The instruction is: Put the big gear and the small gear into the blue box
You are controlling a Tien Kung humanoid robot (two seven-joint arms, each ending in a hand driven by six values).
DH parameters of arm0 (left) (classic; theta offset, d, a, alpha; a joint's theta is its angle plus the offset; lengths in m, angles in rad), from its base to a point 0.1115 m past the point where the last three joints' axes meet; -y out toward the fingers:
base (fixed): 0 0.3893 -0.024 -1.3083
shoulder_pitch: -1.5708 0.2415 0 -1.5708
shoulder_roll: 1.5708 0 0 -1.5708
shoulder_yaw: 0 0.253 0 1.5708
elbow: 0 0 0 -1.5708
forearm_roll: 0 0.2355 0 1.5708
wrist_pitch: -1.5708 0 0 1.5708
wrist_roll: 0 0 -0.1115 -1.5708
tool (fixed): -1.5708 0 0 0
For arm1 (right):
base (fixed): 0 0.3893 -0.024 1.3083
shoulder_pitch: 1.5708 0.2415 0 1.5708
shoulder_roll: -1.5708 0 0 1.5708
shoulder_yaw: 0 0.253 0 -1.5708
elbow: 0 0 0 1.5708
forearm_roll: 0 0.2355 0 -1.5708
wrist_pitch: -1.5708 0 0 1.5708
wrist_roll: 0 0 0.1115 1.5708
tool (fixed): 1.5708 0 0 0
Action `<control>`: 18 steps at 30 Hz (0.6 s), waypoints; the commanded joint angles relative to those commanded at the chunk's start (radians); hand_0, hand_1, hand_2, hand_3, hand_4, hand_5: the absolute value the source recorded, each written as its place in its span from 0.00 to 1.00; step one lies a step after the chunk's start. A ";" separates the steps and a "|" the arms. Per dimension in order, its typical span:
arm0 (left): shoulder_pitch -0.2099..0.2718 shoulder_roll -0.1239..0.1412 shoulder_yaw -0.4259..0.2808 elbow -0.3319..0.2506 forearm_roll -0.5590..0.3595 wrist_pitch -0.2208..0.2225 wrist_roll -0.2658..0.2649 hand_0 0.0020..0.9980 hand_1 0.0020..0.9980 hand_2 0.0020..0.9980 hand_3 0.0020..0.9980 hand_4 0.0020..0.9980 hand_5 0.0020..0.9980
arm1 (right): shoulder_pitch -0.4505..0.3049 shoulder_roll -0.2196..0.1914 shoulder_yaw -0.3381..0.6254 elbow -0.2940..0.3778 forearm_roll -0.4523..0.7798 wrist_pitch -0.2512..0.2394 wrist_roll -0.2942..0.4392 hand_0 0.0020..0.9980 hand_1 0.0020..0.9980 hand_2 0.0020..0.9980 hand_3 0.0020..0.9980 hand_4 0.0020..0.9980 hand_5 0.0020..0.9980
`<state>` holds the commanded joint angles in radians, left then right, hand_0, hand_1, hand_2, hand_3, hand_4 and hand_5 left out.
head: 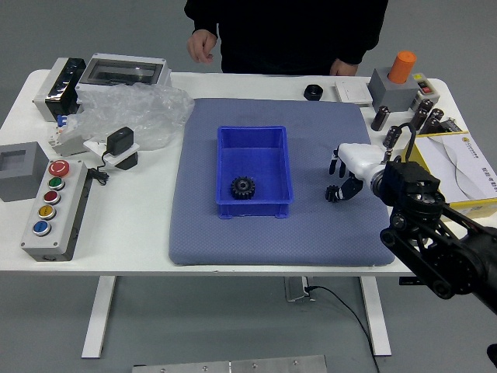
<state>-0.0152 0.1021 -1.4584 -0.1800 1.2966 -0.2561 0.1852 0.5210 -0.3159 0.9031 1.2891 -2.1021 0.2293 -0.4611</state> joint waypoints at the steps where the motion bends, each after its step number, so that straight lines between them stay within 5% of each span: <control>1: 0.000 0.000 0.001 0.000 -0.001 0.000 0.000 0.85 0.82 0.83 0.86 0.75 0.30 | 0.000 -0.002 0.004 0.009 0.001 0.007 -0.005 0.57 0.47 0.47 0.55 0.90 0.08; 12: 0.001 0.004 0.002 0.000 -0.003 0.000 0.000 0.85 0.82 0.83 0.86 0.75 0.31 | 0.002 -0.039 0.101 0.136 0.071 0.149 -0.087 0.58 0.49 0.49 0.57 0.93 0.15; 13: -0.001 0.005 0.001 0.000 -0.002 0.000 0.000 0.85 0.82 0.83 0.86 0.75 0.31 | 0.003 -0.042 0.106 0.139 0.075 0.162 -0.091 0.55 0.52 0.58 0.63 0.90 0.47; 18: -0.009 0.005 -0.001 0.000 0.001 -0.001 -0.001 0.85 0.82 0.83 0.86 0.75 0.31 | 0.008 -0.047 0.110 0.138 0.082 0.202 -0.099 0.55 0.52 0.58 0.63 0.90 0.47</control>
<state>-0.0243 0.1070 -1.4594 -0.1800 1.2978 -0.2567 0.1846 0.5291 -0.3632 1.0130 1.4267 -2.0198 0.4309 -0.5601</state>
